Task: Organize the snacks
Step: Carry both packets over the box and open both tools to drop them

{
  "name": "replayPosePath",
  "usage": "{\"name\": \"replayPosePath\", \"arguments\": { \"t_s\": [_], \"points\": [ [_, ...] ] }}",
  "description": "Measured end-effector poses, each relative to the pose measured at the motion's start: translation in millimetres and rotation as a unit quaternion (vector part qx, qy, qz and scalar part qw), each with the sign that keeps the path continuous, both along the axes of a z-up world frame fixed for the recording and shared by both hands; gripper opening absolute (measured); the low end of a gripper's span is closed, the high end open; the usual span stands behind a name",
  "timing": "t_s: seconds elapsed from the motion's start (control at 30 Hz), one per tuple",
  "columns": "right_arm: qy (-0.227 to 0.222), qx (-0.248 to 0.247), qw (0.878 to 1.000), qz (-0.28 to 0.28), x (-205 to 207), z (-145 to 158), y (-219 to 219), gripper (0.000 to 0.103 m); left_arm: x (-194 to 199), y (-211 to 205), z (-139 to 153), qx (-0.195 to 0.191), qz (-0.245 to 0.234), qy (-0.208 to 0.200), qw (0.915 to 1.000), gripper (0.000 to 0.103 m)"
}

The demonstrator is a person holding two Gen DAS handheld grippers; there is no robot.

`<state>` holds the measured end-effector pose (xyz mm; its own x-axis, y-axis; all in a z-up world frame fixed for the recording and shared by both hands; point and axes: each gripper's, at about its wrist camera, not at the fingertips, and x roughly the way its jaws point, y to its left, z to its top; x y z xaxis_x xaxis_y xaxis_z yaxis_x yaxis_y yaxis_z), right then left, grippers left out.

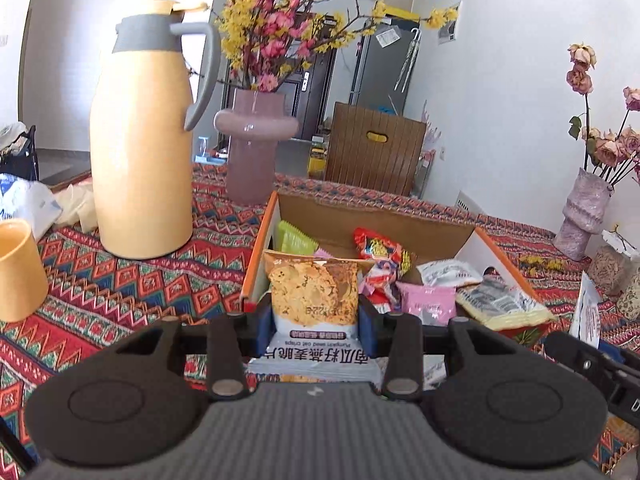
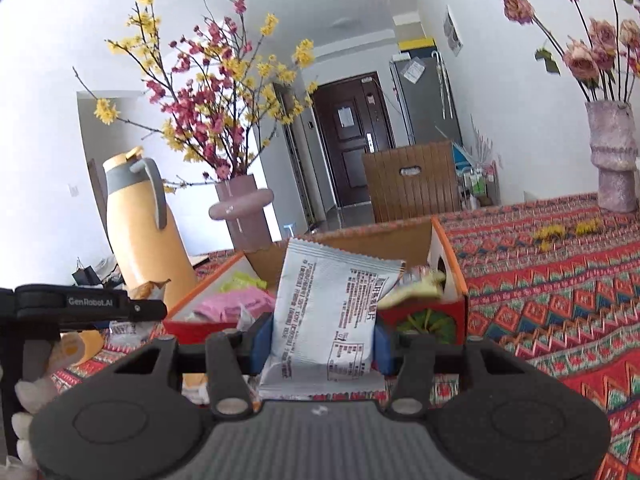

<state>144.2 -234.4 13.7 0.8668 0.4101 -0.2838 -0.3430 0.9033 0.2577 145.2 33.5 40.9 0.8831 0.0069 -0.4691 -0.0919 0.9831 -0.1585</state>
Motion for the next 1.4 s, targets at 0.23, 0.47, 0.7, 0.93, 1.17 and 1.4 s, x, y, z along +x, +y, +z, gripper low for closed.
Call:
{"name": "replayPosePath", "arguments": {
  "t_s": [0.23, 0.47, 0.7, 0.93, 1.17, 1.4],
  "points": [
    [-0.023, -0.012, 1.0, -0.014, 29.7, 28.9, 5.7, 0.049, 15.5, -4.2, 21.7, 0.01, 0.009, -0.029, 0.9995, 0.042],
    [-0.025, -0.036, 0.999, -0.025, 66.0, 41.4, 20.3, 0.049, 38.8, -5.3, 35.9, 0.015, 0.021, -0.045, 0.9986, 0.042],
    [-0.006, -0.049, 0.998, -0.032, 103.3, 35.2, 33.8, 0.049, 69.7, -3.5, 33.5, 0.02, 0.039, -0.044, 0.998, 0.042],
    [0.004, -0.053, 0.997, -0.048, 124.7, 10.1, 39.8, 0.049, 93.7, 2.6, 3.7, 0.029, 0.063, -0.047, 0.9965, 0.042],
    [0.017, -0.063, 0.997, -0.04, 129.1, -1.3, 43.4, 0.049, 99.1, 7.2, -11.4, 0.036, 0.06, -0.037, 0.9969, 0.042],
    [0.03, -0.062, 0.997, -0.044, 130.8, -5.7, 43.1, 0.051, 90.4, 3.1, -9.3, 0.044, 0.056, -0.05, 0.9962, 0.055]
  ]
}}
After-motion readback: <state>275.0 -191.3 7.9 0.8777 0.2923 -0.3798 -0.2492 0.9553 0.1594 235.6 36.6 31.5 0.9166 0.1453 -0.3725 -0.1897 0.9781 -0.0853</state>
